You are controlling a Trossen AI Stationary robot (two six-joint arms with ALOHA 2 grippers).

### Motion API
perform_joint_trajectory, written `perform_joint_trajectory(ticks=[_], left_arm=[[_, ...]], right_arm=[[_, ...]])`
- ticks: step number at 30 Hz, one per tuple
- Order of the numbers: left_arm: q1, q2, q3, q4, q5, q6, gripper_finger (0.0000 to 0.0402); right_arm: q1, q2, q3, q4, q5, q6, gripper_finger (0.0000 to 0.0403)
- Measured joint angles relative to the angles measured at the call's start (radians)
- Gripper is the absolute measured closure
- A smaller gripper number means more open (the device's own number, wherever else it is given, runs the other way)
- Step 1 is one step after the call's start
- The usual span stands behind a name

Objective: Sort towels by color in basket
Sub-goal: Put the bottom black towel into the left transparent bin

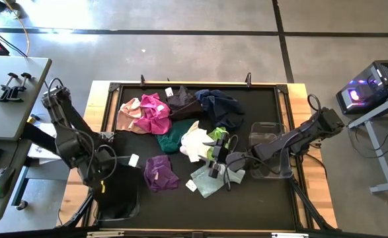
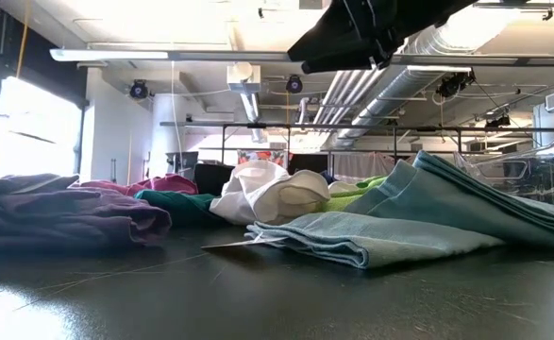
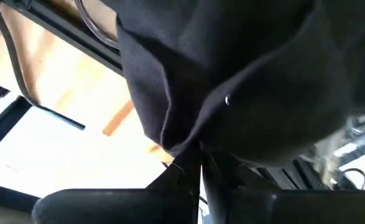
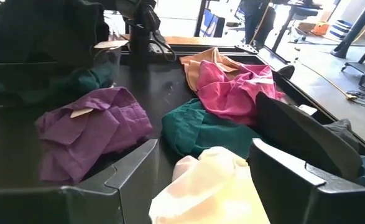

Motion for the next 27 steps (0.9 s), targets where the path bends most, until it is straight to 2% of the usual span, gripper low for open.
perform_joint_trajectory(ticks=[3, 7, 11, 17, 23, 27], left_arm=[[0.015, -0.008, 0.034, 0.002, -0.010, 0.009, 0.0401], [0.025, -0.008, 0.043, 0.015, -0.118, 0.010, 0.0401], [0.024, -0.008, 0.043, 0.026, -0.129, 0.017, 0.0393], [0.025, -0.009, 0.043, 0.031, -0.156, 0.038, 0.0332], [0.036, -0.046, 0.043, 0.035, -0.049, 0.038, 0.0266], [0.036, -0.064, 0.043, 0.043, -0.155, 0.082, 0.0257]], right_arm=[[-0.011, 0.000, 0.000, 0.008, -0.019, -0.004, 0.0164], [-0.017, 0.000, 0.000, 0.008, -0.023, -0.008, 0.0164], [-0.017, 0.000, 0.000, 0.008, -0.025, -0.008, 0.0164], [-0.017, 0.000, 0.000, 0.008, -0.025, -0.008, 0.0164], [-0.017, 0.000, 0.000, 0.008, -0.025, -0.008, 0.0164], [-0.017, 0.000, 0.000, 0.008, -0.025, -0.008, 0.0164]])
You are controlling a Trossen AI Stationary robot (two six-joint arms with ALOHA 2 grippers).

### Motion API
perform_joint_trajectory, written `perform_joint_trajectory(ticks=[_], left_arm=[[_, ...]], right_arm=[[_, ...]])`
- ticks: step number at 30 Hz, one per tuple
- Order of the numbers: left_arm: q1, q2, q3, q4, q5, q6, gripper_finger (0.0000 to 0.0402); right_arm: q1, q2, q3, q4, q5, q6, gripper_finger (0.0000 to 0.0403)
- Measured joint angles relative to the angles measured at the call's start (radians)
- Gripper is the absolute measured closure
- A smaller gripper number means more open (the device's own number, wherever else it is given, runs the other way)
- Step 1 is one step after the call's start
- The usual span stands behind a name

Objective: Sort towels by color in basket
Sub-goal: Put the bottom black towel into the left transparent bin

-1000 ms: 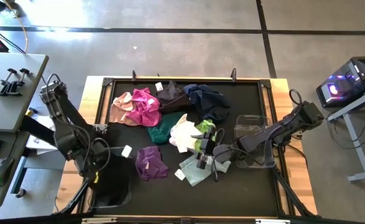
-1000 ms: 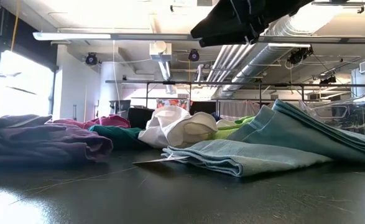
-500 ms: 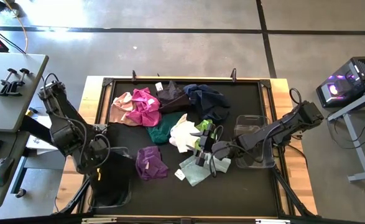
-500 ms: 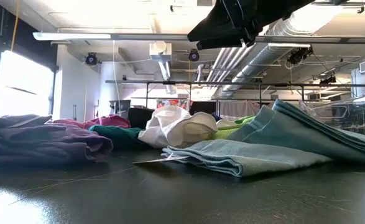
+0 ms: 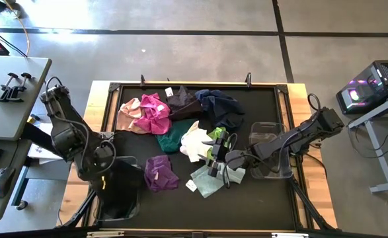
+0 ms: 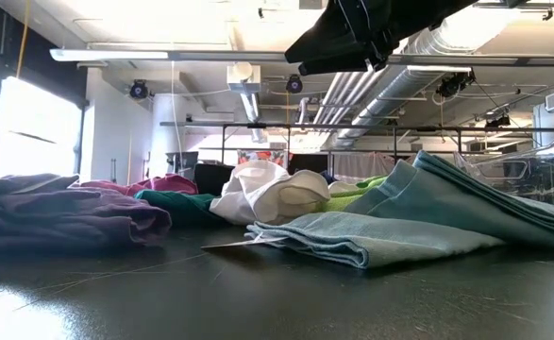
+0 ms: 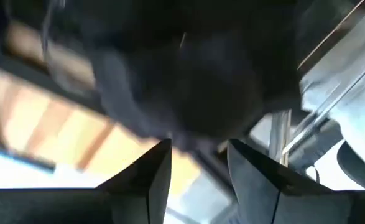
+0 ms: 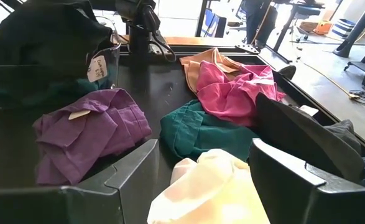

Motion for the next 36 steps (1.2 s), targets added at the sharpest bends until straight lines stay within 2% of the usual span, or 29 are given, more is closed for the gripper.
perform_joint_trajectory(ticks=[5, 8, 14, 16, 19, 28, 32, 36], left_arm=[[0.000, 0.024, -0.007, 0.021, -0.095, 0.039, 0.0280], [0.000, 0.043, -0.071, 0.063, -0.106, 0.070, 0.0305], [0.000, 0.096, -0.292, 0.399, -0.115, 0.155, 0.0356], [0.003, 0.125, -0.346, 0.527, -0.110, 0.238, 0.0369], [0.023, 0.167, -0.390, 0.629, -0.109, 0.381, 0.0388], [0.116, 0.282, -0.464, 0.753, -0.089, 0.641, 0.0400], [0.164, 0.301, -0.466, 0.728, 0.043, 0.696, 0.0401], [0.204, 0.286, -0.409, 0.570, 0.132, 0.664, 0.0401]], right_arm=[[0.000, 0.000, 0.000, 0.007, 0.000, -0.015, 0.0164], [0.000, 0.000, 0.000, 0.017, 0.000, -0.019, 0.0164], [0.000, 0.000, 0.000, 0.034, 0.000, -0.050, 0.0164], [0.000, 0.000, 0.000, 0.049, 0.000, -0.061, 0.0164], [0.000, 0.000, 0.000, 0.066, 0.000, -0.078, 0.0164], [0.000, 0.000, 0.000, 0.073, 0.000, -0.079, 0.0164], [0.000, 0.000, 0.000, 0.073, 0.000, -0.079, 0.0164], [0.000, 0.000, 0.000, 0.073, 0.000, -0.084, 0.0164]])
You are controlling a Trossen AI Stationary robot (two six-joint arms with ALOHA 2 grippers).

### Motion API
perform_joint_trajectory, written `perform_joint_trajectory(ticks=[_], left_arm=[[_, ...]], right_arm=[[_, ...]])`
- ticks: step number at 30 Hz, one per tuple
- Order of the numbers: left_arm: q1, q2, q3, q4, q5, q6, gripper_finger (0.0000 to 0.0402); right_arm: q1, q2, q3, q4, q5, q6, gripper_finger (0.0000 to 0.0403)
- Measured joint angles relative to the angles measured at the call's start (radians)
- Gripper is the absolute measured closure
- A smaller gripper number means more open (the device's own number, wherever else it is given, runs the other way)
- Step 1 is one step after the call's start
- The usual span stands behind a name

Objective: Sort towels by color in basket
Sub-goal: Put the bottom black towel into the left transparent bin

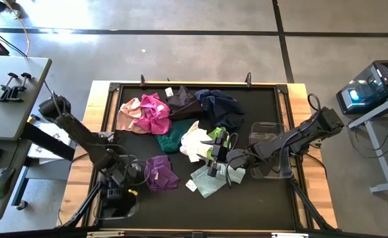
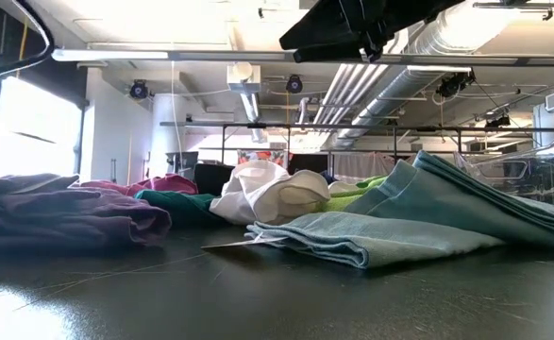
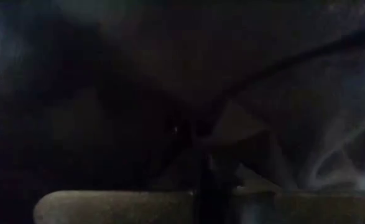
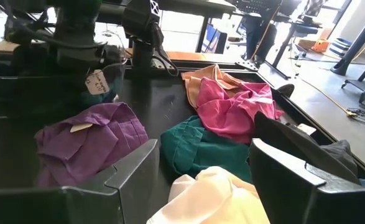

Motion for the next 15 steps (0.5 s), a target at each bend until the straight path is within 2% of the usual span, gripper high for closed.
perform_joint_trajectory(ticks=[5, 9, 13, 15], left_arm=[[0.039, -0.029, 0.168, -0.186, 0.016, -0.004, 0.0401], [0.052, -0.052, 0.290, -0.224, -0.003, 0.019, 0.0401], [0.052, -0.055, 0.310, -0.182, -0.235, 0.101, 0.0401], [0.059, -0.034, 0.301, -0.142, -0.278, 0.119, 0.0401]], right_arm=[[0.000, 0.000, 0.000, 0.000, 0.000, -0.009, 0.0164], [0.000, 0.000, 0.000, 0.000, 0.000, -0.009, 0.0164], [0.000, 0.000, 0.000, 0.000, 0.000, -0.019, 0.0164], [0.000, 0.000, 0.000, 0.000, 0.000, -0.020, 0.0164]])
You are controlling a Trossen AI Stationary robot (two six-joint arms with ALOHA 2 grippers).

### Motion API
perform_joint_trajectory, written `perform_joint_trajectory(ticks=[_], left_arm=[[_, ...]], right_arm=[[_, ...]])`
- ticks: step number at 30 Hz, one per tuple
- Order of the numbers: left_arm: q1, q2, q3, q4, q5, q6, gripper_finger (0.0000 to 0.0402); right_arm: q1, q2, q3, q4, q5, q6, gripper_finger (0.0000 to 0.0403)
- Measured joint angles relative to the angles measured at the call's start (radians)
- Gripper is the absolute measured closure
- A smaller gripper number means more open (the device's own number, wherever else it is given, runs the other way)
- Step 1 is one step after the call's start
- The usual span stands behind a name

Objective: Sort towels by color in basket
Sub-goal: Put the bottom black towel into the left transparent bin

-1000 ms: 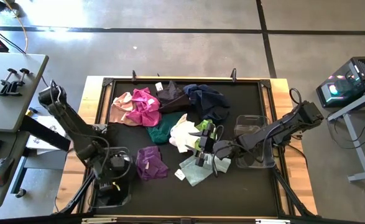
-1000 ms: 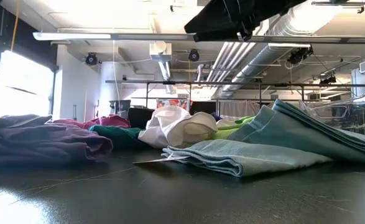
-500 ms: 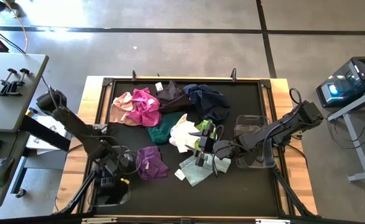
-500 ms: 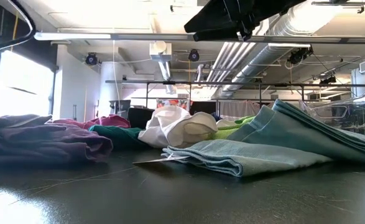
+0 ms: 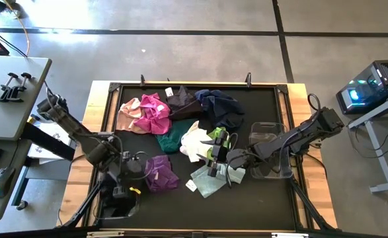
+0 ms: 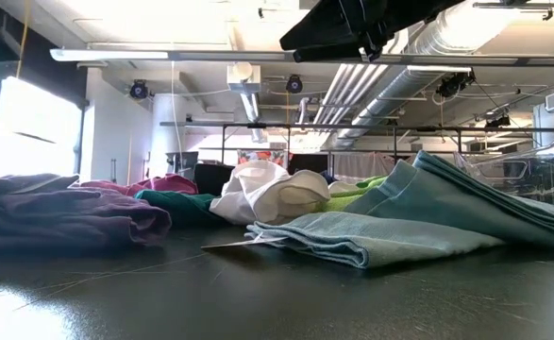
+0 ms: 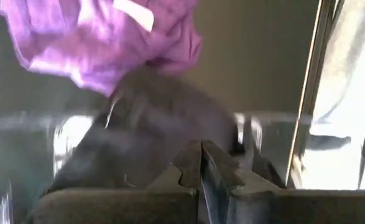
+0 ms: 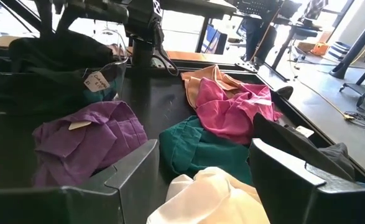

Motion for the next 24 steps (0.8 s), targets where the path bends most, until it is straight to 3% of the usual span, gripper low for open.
perform_joint_trajectory(ticks=[5, 8, 15, 19, 24], left_arm=[[0.009, 0.044, -0.119, 0.107, 0.049, 0.024, 0.0401], [0.018, 0.068, -0.193, 0.097, 0.098, -0.041, 0.0401], [0.018, 0.107, -0.292, 0.131, 0.085, -0.091, 0.0401], [0.016, 0.099, -0.249, 0.044, 0.146, -0.080, 0.0401], [0.000, 0.069, -0.085, -0.127, 0.117, -0.065, 0.0401]], right_arm=[[0.000, 0.000, 0.000, -0.004, 0.000, 0.000, 0.0164], [0.000, 0.000, 0.000, -0.011, 0.000, 0.000, 0.0164], [0.000, 0.000, 0.000, -0.012, 0.000, 0.000, 0.0164], [0.000, 0.000, 0.000, -0.011, 0.000, 0.000, 0.0164], [-0.007, 0.000, 0.000, -0.005, 0.000, 0.005, 0.0164]])
